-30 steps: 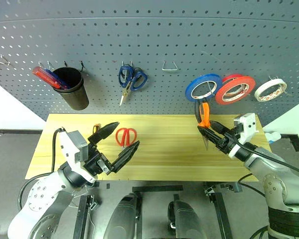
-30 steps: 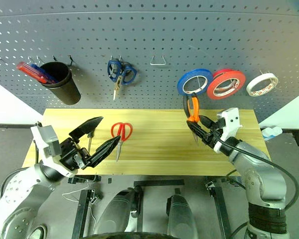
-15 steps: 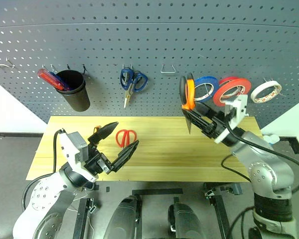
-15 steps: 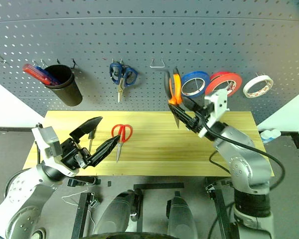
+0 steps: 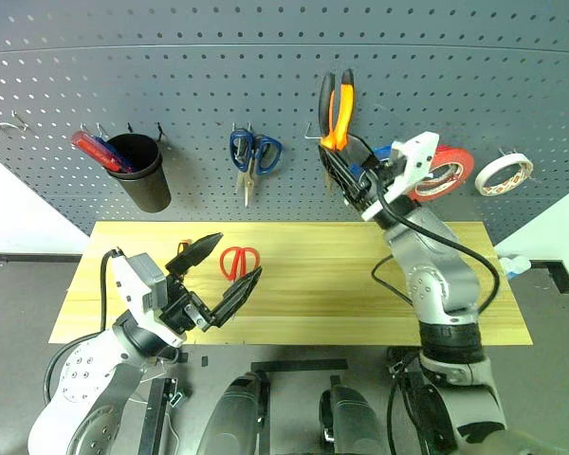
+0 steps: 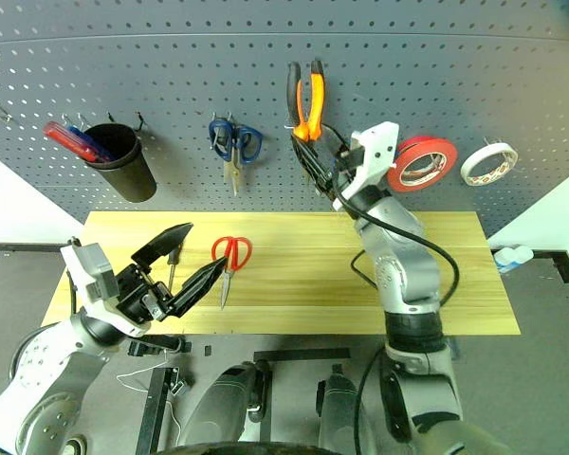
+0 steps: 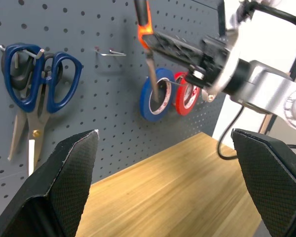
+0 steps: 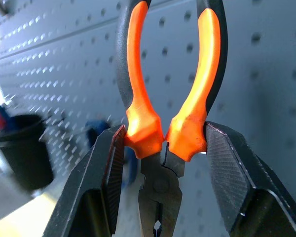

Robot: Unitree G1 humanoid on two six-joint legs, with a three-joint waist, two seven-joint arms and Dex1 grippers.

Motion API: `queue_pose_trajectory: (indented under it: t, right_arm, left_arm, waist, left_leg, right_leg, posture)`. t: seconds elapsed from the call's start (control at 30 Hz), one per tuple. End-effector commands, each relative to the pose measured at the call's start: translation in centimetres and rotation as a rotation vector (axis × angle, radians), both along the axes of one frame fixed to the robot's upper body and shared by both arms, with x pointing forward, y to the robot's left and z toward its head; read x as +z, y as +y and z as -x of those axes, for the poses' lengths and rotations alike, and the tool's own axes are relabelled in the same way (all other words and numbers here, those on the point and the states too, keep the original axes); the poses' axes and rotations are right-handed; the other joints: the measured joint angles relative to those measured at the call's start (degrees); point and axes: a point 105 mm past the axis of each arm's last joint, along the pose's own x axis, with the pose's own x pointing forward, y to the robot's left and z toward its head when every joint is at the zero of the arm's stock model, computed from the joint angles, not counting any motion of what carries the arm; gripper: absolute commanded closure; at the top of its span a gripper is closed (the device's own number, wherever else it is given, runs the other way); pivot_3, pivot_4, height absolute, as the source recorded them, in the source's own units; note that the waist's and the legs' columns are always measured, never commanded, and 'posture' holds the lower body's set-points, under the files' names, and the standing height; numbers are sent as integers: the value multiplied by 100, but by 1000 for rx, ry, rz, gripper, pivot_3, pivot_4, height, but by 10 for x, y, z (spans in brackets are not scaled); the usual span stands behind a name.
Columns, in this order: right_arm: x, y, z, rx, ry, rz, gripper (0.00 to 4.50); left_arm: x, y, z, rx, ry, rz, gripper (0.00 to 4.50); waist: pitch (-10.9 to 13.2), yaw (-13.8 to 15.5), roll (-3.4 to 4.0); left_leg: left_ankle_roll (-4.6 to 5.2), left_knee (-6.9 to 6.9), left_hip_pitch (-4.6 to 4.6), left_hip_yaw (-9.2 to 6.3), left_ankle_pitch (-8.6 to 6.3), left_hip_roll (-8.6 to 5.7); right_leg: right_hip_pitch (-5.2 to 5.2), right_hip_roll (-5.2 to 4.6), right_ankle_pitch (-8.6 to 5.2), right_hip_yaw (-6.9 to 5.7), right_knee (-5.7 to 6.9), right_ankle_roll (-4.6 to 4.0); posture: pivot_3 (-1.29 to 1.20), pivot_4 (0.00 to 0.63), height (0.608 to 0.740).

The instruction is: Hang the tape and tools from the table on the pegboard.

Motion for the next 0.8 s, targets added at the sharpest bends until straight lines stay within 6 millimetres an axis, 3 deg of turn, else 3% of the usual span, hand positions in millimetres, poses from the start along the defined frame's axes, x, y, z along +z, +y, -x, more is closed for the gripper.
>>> queue_pose_trajectory:
  t: [0.03, 0.8]
  right_arm:
    - [24, -1, -2, -56, -112, -25, 2391]
    - [67, 22, -14, -182, -274, -155, 2391]
  left_arm:
    - [9, -6, 6, -22, -33, 3, 0]
    - [11, -13, 4, -49, -19, 12, 0]
  waist:
    - [0, 8, 0]
    - [-1, -10, 1]
  left_leg:
    - [0, 4, 0, 0, 0, 0]
    - [1, 18, 1, 0, 9, 8]
  right_leg:
    - [0, 1, 0, 0, 4, 0]
    - [-8, 10, 7, 5, 28, -11]
  posture:
    - [148, 174, 740]
    - [139, 181, 740]
